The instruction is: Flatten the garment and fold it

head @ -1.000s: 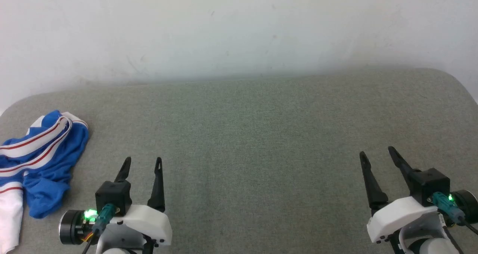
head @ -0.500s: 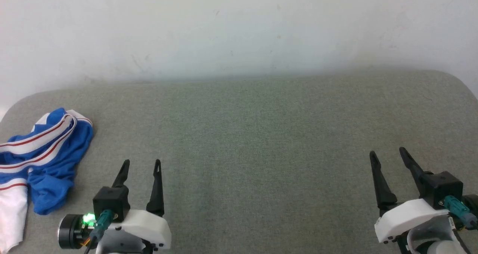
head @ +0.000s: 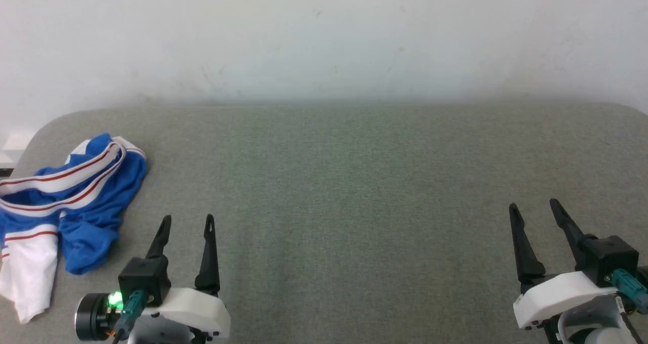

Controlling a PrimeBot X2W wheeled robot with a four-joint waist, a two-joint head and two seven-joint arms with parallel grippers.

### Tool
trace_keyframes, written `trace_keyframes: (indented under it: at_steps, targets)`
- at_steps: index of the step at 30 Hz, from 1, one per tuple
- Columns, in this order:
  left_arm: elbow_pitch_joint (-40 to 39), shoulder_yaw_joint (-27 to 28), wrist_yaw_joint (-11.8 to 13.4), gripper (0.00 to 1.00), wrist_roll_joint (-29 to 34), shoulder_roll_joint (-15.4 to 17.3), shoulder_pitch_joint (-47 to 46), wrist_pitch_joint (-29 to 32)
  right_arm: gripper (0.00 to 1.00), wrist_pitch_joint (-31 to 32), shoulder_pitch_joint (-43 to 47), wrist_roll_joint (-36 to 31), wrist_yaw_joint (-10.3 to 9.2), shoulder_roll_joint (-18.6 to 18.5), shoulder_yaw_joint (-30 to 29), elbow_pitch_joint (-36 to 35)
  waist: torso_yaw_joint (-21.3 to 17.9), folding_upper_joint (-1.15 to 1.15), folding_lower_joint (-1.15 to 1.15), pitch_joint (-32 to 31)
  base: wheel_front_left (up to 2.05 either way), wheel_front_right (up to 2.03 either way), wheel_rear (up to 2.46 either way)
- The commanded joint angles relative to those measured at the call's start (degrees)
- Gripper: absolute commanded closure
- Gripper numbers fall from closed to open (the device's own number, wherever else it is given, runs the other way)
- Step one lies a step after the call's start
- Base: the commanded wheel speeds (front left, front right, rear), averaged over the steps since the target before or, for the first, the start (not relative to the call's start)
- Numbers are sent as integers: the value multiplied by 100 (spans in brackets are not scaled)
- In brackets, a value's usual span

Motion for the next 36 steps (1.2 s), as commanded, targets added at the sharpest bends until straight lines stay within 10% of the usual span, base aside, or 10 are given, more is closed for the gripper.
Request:
trace_keyframes:
  at_steps: [1,36]
  targets:
    - [-46,26,51,0,-22,-6,111,-51,0,-71,79,23,-2,7,-43,-1,99,0,0,6,0,0,0]
    - [-257,98,259,0,-290,-4,456,-458,0,-477,200,40,-3,14,-2,84,1700,0,0,79,0,0,0]
